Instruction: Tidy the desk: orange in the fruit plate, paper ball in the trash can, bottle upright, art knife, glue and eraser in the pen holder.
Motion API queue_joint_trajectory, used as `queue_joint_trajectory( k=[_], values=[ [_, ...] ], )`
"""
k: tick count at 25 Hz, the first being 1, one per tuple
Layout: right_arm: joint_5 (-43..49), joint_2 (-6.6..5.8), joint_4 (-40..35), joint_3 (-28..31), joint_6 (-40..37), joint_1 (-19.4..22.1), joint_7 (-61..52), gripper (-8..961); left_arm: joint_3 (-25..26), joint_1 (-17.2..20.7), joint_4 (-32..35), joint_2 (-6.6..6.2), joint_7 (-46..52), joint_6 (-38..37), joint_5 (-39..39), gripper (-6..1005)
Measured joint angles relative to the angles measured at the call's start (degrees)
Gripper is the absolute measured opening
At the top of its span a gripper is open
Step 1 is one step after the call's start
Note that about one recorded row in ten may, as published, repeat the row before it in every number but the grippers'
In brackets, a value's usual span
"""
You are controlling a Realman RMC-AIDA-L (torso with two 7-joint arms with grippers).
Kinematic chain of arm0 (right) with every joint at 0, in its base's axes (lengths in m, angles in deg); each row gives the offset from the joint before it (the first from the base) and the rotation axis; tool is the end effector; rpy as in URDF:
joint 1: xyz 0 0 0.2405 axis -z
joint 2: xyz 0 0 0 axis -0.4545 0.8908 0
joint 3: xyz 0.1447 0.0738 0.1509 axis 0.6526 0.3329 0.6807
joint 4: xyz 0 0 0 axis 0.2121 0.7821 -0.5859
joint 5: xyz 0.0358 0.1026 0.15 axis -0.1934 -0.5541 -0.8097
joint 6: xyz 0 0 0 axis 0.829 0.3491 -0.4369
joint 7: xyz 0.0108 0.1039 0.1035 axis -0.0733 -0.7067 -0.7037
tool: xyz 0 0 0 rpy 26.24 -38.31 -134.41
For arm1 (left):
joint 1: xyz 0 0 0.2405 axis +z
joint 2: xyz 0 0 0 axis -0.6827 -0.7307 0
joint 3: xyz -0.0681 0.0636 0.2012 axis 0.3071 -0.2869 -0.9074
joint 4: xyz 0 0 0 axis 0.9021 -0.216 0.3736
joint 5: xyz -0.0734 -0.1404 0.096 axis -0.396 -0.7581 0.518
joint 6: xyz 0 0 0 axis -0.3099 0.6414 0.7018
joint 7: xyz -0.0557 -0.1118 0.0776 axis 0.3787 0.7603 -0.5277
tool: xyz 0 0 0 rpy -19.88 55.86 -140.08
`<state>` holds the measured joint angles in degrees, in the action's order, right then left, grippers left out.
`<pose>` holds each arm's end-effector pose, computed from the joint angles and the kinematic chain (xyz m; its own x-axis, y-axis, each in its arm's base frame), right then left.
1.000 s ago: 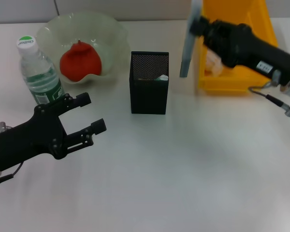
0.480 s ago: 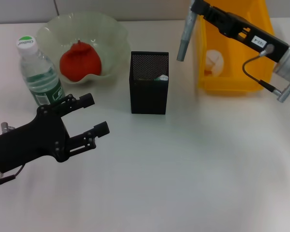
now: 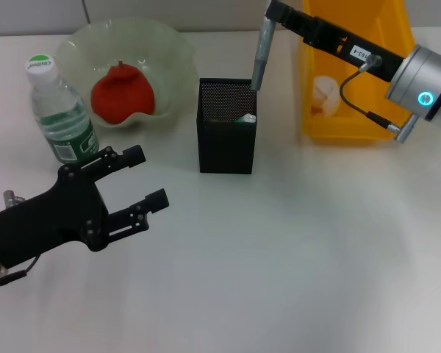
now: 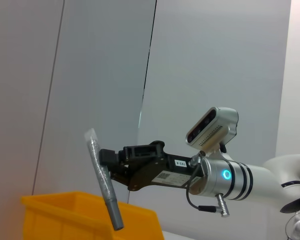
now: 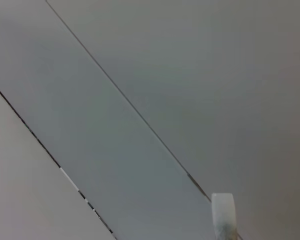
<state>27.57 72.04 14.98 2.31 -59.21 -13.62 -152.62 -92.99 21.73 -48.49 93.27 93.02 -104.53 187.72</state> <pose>0.1663 0.3578 -0.0047 0.2737 -0.4622 -0.8435 -0.7661 -0.6350 0.0994 -0.2395 0.2269 0.0105 0.6345 0.1107 0.7650 0.3886 -0.9012 -0.1920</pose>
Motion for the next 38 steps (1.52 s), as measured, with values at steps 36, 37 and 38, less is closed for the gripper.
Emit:
queue_joint_trajectory(
  k=[36,37,38],
  values=[
    [-0.3,0.75,2.0,-6.6,11.7,-6.0,7.0,121,0.1,-0.2,-0.3,0.35,-1.4,0.0,0.0,775],
    [-0.4,0.75,2.1,-6.6,11.7,-5.9,8.2,121,0.1,-0.2,-0.3,0.35,-1.4,0.0,0.0,775],
    [-0.4,0.75,2.2,-6.5,11.7,-5.9,9.2,121,0.1,-0.2,-0.3,0.35,-1.4,0.0,0.0,775]
  ],
)
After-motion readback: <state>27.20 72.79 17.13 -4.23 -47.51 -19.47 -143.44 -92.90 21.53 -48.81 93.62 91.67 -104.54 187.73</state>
